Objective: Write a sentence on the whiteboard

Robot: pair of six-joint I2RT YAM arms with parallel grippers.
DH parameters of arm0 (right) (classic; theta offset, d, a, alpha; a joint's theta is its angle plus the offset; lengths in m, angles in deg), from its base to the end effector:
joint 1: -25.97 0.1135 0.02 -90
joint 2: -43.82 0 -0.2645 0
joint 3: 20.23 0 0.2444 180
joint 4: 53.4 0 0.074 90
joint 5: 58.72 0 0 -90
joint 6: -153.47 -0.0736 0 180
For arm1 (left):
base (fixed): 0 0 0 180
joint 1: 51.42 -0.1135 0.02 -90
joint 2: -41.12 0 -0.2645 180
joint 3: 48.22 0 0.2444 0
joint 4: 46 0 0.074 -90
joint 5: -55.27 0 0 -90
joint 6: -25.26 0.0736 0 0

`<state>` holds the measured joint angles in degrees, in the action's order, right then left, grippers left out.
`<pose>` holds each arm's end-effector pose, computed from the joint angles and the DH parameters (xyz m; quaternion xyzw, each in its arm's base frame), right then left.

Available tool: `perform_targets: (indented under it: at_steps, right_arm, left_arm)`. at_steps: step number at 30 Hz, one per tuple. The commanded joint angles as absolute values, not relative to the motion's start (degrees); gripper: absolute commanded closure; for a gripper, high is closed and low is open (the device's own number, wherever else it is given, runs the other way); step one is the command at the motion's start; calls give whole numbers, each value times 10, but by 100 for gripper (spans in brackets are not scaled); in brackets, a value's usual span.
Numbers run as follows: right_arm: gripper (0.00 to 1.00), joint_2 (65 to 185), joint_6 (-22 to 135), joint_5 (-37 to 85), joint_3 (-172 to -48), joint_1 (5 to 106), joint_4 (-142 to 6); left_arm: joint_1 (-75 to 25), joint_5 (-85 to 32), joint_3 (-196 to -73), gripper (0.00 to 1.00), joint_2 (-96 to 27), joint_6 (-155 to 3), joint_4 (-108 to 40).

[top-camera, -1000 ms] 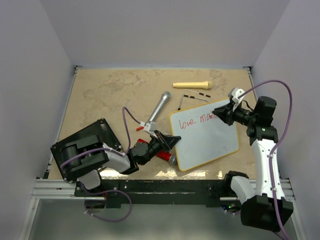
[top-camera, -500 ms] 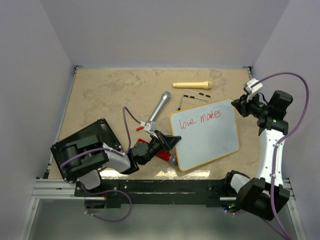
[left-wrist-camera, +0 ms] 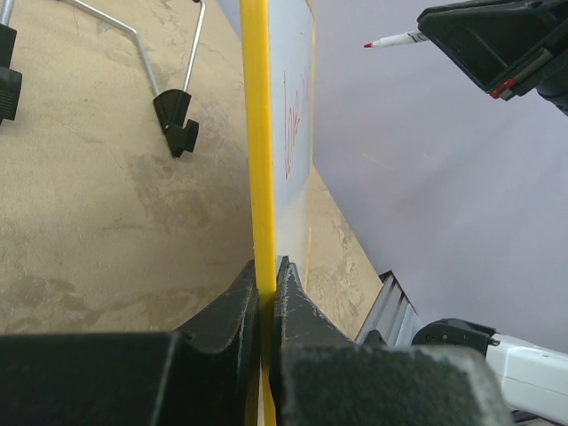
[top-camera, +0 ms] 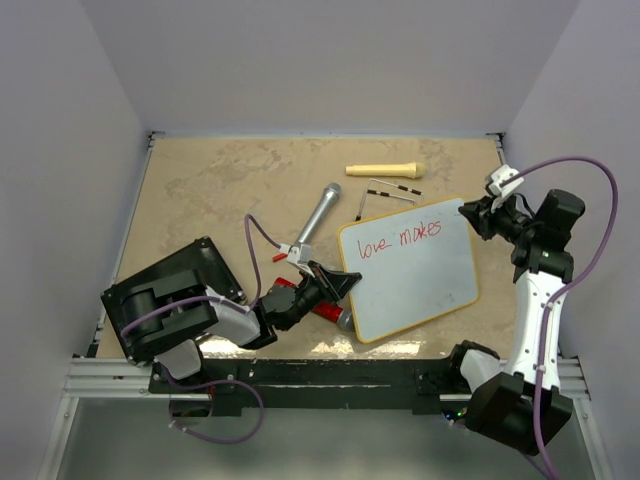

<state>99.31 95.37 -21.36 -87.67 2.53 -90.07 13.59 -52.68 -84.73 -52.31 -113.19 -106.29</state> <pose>0.2224 -0.0327 0.3324 -0.2942 0.7351 0.1062 0.6015 0.1528 -0.2741 0.1812 -0.0147 0.6869 -0.5422 0.4837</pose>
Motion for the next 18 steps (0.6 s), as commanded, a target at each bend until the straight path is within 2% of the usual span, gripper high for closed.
perform_targets:
  at_steps: [1, 6, 12, 18]
  right_arm:
    - [100, 992, 926, -249, -878, 22, -869]
    - [100, 996, 898, -252, -840, 22, -799]
    - [100, 1036, 957, -269, -902, 14, -907]
    - [100, 996, 983, -255, -881, 14, -891]
  left_arm:
    - [140, -525, -834, 100, -527, -1061, -1026]
    - [140, -528, -827, 100, -529, -1069, -1039]
    - [140, -531, -821, 100, -525, -1070, -1040]
    - [140, -532, -821, 100, -525, -1071, -1041]
